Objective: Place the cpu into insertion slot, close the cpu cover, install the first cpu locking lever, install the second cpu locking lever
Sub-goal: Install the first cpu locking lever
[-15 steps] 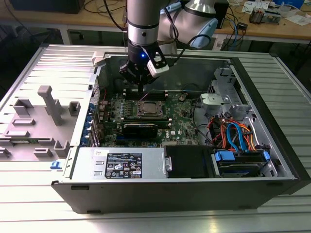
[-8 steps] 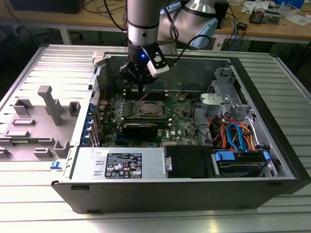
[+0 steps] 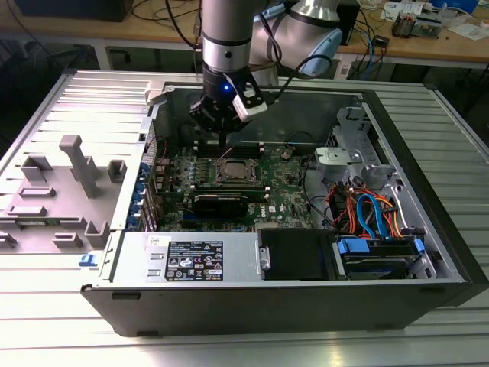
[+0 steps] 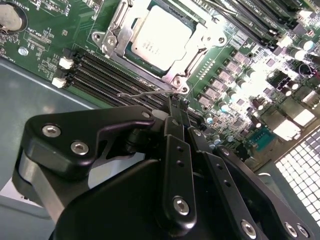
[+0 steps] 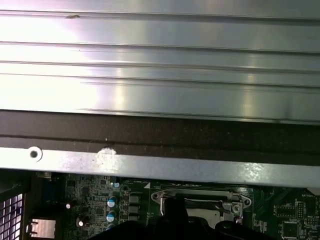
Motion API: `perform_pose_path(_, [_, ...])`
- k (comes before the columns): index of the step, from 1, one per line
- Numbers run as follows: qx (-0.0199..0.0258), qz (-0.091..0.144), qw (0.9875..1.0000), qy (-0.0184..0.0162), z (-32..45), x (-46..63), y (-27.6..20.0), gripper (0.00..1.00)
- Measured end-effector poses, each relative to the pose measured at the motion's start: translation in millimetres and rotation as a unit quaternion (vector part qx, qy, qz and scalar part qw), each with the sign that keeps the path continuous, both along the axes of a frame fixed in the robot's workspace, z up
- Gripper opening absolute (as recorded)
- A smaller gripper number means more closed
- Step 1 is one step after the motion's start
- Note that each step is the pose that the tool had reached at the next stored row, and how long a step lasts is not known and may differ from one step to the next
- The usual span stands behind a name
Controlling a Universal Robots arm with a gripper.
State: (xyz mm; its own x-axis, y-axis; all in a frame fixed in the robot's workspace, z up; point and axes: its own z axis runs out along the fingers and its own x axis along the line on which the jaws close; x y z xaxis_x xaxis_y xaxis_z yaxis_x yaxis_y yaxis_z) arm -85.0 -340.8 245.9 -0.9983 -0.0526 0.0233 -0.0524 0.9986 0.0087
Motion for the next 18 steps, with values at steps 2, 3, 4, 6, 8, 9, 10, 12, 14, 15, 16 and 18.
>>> perform_pose_path(2, [-0.0001,0.0,1.0,0.0,-0.8,1.5,0.2,0.11])
perform_pose_path(3, [0.0,0.0,1.0,0.0,-0.9,1.9,0.3,0.11])
perform_pose_path(4, [0.0,0.0,1.0,-0.0002,-1.3,2.6,0.5,0.11])
perform_pose_path(6, [-0.0001,0.0,1.0,-0.0002,-1.7,3.4,0.9,0.11])
perform_pose_path(8, [-0.0001,0.0,1.0,-0.0002,-2.0,4.4,1.3,0.11])
perform_pose_path(9, [-0.0001,0.0,1.0,-0.0002,-2.2,5.0,1.7,0.11])
perform_pose_path(10, [-0.0001,0.0,1.0,-0.0002,-2.4,5.4,1.9,0.11])
perform_pose_path(12, [-0.0001,0.0,1.0,-0.0002,-2.6,6.1,2.1,0.11])
perform_pose_path(14, [-0.0001,0.0,1.0,-0.0002,-2.9,6.9,2.1,0.11])
perform_pose_path(15, [0.0,0.0,1.0,-0.0002,-3.1,7.6,2.3,0.11])
perform_pose_path(16, [-0.0001,0.0,1.0,-0.0002,-3.2,8.5,2.4,0.11])
perform_pose_path(18, [-0.0002,0.0,1.0,-0.0002,-3.4,9.1,2.3,0.11])
